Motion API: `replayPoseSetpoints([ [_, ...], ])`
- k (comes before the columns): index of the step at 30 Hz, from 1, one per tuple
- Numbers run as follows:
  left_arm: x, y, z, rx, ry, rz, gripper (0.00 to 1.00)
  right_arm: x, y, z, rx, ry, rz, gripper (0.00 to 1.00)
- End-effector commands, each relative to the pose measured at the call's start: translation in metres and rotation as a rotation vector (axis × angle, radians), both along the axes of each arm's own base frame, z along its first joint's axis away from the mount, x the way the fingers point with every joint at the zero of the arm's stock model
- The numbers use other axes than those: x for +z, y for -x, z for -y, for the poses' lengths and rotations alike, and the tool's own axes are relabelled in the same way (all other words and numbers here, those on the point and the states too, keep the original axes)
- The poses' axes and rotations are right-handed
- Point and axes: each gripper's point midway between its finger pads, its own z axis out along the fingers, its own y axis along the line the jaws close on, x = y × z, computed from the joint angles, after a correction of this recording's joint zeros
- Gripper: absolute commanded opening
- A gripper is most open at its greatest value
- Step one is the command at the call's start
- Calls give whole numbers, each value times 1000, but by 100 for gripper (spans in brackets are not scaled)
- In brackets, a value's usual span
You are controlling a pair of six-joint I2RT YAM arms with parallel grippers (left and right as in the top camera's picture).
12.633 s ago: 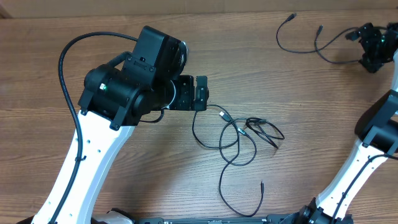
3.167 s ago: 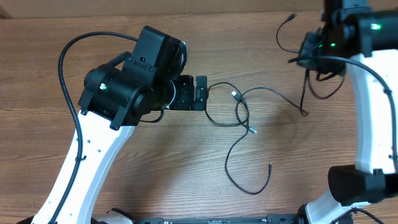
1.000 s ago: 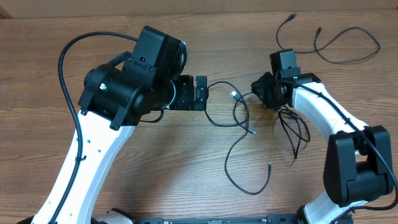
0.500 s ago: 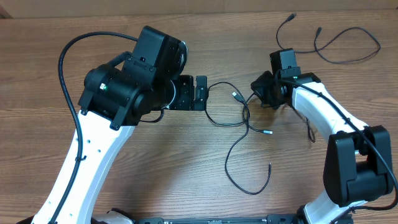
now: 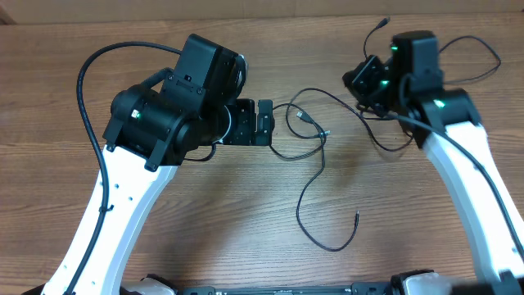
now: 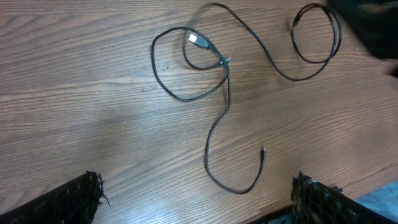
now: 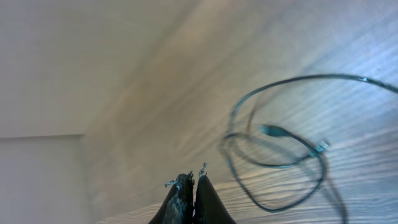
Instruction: Untangle cables
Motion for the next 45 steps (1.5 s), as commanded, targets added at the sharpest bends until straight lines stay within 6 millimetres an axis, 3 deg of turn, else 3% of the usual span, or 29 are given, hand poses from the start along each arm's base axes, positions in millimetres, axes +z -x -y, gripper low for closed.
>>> replayPoseSetpoints([
  [1, 6, 1, -4, 19, 9, 13, 100, 46, 10, 6, -9, -5, 123, 4],
  [4, 6, 1, -4, 20, 9, 13, 100, 73, 19, 18, -31, 43, 216, 4],
  [6, 6, 1, -4, 19, 9, 13, 100, 75, 20, 23, -40, 80, 234, 4],
  [8, 6, 1, -4, 19, 9, 13, 100, 70, 20, 29, -37, 134, 231, 43],
  [9, 6, 1, -4, 19, 9, 13, 100, 64, 20, 34, -50, 171, 215, 52],
  [12, 6, 1, -4, 20, 9, 13, 99, 37, 19, 59, -142, 293, 122, 58],
  [14, 6, 1, -4, 20, 9, 13, 100, 21, 17, 60, -137, 312, 70, 58],
  [16, 6, 1, -4, 19, 9, 13, 100, 5, 12, 45, -42, 302, 37, 58],
  [18, 6, 1, -4, 20, 9, 13, 100, -15, 7, 11, 153, 261, 25, 58],
  [22, 6, 1, -4, 19, 9, 13, 100, -51, 4, -33, 404, 260, 10, 55],
  [27, 6, 1, -4, 19, 9, 13, 99, -101, 9, -73, 622, 352, -22, 52],
  [31, 6, 1, -4, 19, 9, 13, 100, -131, 1, -79, 618, 482, -50, 56],
  [38, 6, 1, -4, 19, 9, 13, 100, -148, -7, -100, 653, 496, -19, 59],
  [45, 6, 1, -4, 19, 9, 13, 100, -185, -16, -106, 661, 506, -53, 58],
])
